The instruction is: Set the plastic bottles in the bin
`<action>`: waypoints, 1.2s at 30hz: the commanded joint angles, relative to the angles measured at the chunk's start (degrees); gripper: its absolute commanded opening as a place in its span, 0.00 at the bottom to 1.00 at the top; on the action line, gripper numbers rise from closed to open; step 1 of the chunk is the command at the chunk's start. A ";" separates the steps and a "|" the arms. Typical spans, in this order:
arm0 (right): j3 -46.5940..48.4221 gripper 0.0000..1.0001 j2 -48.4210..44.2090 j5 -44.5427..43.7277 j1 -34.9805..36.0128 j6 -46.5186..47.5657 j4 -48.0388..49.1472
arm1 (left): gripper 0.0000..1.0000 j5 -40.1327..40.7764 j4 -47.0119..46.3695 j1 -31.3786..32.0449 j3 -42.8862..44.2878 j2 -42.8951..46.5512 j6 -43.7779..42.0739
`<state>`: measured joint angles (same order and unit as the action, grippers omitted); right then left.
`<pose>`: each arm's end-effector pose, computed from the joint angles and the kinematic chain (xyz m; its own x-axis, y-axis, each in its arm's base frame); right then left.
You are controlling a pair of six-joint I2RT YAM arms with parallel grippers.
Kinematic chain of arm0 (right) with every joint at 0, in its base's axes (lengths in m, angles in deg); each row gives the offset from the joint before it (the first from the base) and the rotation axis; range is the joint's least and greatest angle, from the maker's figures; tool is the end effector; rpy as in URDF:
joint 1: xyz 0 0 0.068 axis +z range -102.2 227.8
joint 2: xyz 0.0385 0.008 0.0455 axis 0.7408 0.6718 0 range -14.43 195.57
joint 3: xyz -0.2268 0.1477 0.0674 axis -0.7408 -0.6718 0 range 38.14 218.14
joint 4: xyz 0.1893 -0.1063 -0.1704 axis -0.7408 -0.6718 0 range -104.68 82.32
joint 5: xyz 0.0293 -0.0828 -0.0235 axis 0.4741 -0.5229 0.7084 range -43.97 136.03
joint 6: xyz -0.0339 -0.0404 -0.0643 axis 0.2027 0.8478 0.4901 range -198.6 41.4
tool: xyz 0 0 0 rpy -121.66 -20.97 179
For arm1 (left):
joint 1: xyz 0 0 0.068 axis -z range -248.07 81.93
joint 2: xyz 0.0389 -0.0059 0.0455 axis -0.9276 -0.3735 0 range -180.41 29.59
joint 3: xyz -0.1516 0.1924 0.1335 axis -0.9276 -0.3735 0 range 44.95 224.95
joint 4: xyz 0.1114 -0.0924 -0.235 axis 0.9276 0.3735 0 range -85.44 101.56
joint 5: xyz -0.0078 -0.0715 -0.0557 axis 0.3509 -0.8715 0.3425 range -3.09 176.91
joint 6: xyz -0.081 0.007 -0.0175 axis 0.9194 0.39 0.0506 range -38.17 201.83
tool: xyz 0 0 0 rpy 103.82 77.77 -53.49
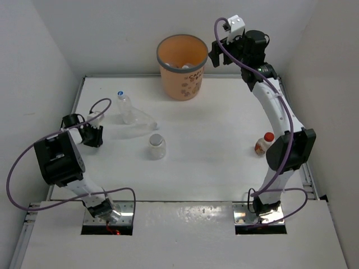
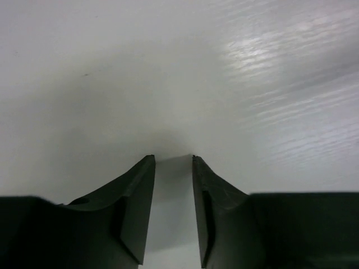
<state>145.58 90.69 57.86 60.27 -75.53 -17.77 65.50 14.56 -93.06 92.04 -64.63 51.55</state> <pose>0.4772 0.1209 0.4253 -0.1099 -0.0779 -0.9909 -0.4163 0.9089 -0.0253 0.3176 0.1187 0.1142 -0.7651 0.1613 -0.6234 0.1992 0.9799 0.0090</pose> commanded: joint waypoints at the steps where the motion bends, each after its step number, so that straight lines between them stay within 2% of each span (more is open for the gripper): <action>1: -1.78 0.81 -4.31 2.14 -0.60 -0.17 0.86 | 0.38 -6.44 4.14 -2.60 1.42 -1.15 -5.64; 4: -4.15 0.81 -6.58 2.40 -0.87 -0.26 0.33 | 0.38 -12.57 12.02 -5.32 1.43 3.50 -16.71; 5: -4.43 0.81 -6.94 2.66 -0.69 -0.17 0.16 | 0.40 -14.26 14.84 -6.20 0.90 5.16 -20.13; 6: -5.39 0.82 -7.30 2.84 -0.87 -0.34 -0.02 | 0.42 -17.23 20.53 -8.21 0.90 8.49 -27.48; 7: -5.92 0.82 -8.78 3.19 -0.87 -0.52 -0.28 | 0.46 -18.48 22.76 -9.19 0.90 10.26 -30.16; 8: -7.58 0.84 -9.40 3.19 -1.13 -0.87 -0.46 | 0.59 -21.10 25.92 -11.02 0.20 13.85 -33.06; 9: -8.03 0.84 -9.41 3.28 -1.13 -0.87 -0.89 | 0.65 -22.35 27.08 -11.56 0.19 15.36 -33.09; 12: -10.31 0.84 -10.99 4.33 -0.60 -1.66 -2.39 | 0.81 -27.26 31.03 -12.10 3.60 18.79 -32.13; 13: -10.75 0.83 -10.99 5.99 -0.43 -1.58 -3.61 | 0.83 -29.98 32.00 -11.31 4.84 20.20 -30.55; 15: -9.80 0.81 -9.86 7.93 0.09 -1.40 -8.44 | 0.85 -31.14 32.01 -9.21 8.69 20.91 -24.86; 16: -6.83 0.80 -8.54 8.46 0.88 -1.40 -15.51 | 0.89 -33.41 32.01 -8.50 9.76 21.61 -23.43; 18: -4.45 0.80 -5.90 11.17 1.85 -0.62 -21.61 | 0.96 -35.10 32.01 -7.53 11.79 21.62 -20.79; 19: -2.52 0.80 -5.02 12.06 3.07 1.39 -29.91 | 0.98 -36.24 32.01 -6.66 13.71 22.14 -18.17; 21: -1.53 0.80 -2.29 14.87 5.27 4.90 -34.19 | 1.00 -36.77 32.01 -6.12 15.22 22.14 -15.61; 22: -1.62 0.81 -1.68 14.88 7.11 7.80 -41.43 | 1.00 -37.47 32.01 -6.12 16.44 22.14 -13.16; 23: -1.79 0.82 -0.54 14.88 8.26 10.79 -43.59 | 1.00 -38.00 32.01 -6.12 16.45 22.14 -12.18; 25: -3.46 0.88 1.40 13.57 12.30 13.70 -48.87 | 1.00 -38.01 32.01 -6.12 17.25 22.67 -10.16; 28: -8.37 0.93 2.37 9.62 16.44 15.30 -49.07 | 1.00 -38.53 32.01 -6.12 17.86 23.29 -8.92; 31: -13.82 0.95 2.81 6.72 18.90 15.56 -44.16 | 1.00 -38.53 32.01 -6.12 17.86 24.52 -7.87; 36: -16.55 0.99 6.05 3.64 22.94 16.27 -40.99 | 1.00 -38.53 32.01 -6.65 17.86 25.57 -6.63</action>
<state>129.58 95.98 64.57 82.08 -61.15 -61.85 29.77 46.25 -99.29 108.02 -40.74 43.48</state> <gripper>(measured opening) 0.990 0.995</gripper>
